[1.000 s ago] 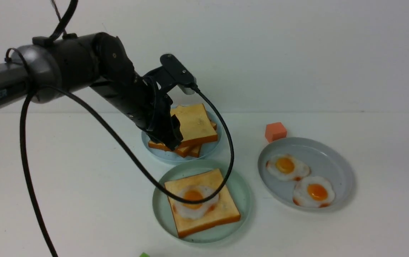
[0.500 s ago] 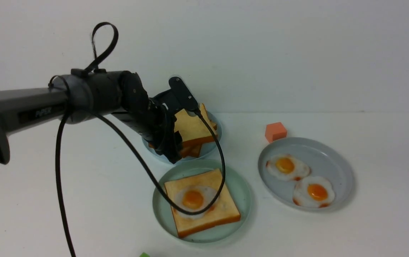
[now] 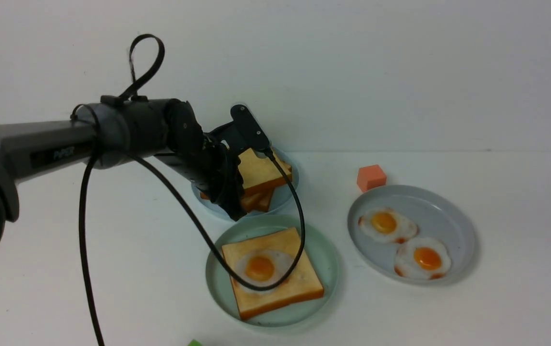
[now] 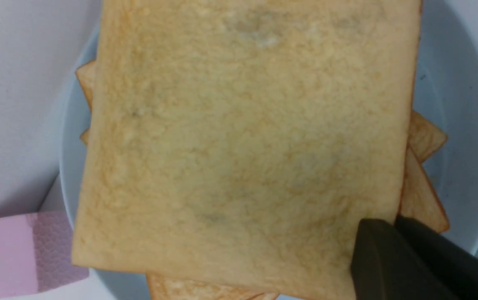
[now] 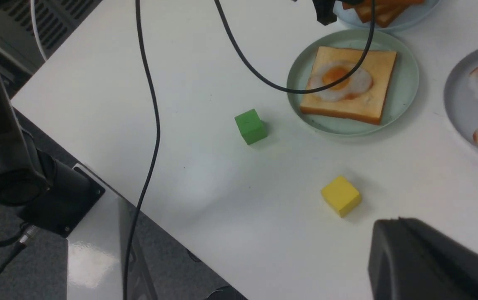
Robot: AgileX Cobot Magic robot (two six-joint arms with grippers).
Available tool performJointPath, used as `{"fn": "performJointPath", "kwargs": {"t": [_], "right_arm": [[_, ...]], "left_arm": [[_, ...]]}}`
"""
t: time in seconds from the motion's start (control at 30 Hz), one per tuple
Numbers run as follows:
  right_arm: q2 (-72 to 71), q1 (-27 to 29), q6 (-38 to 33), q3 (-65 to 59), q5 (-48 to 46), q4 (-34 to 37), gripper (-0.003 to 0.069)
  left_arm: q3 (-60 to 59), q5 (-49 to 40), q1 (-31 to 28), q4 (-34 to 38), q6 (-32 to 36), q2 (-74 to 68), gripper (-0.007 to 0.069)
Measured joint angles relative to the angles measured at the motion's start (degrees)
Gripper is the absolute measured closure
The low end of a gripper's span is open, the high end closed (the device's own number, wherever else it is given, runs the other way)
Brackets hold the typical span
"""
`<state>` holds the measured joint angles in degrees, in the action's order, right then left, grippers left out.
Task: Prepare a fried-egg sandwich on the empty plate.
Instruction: Use the left arm to grab a slice of bread, then use the left arm to place a slice of bread on the fried egg in the middle
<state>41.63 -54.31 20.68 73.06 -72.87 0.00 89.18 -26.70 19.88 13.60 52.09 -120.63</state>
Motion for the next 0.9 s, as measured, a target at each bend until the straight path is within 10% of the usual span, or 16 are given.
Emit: {"fn": "performJointPath", "kwargs": {"t": [0.9], "right_arm": [[0.00,0.00,0.00,0.00,0.00,-6.80,0.0627]], "left_arm": [[-0.07,-8.09,1.37,0.82,-0.57,9.63,0.0629]]}}
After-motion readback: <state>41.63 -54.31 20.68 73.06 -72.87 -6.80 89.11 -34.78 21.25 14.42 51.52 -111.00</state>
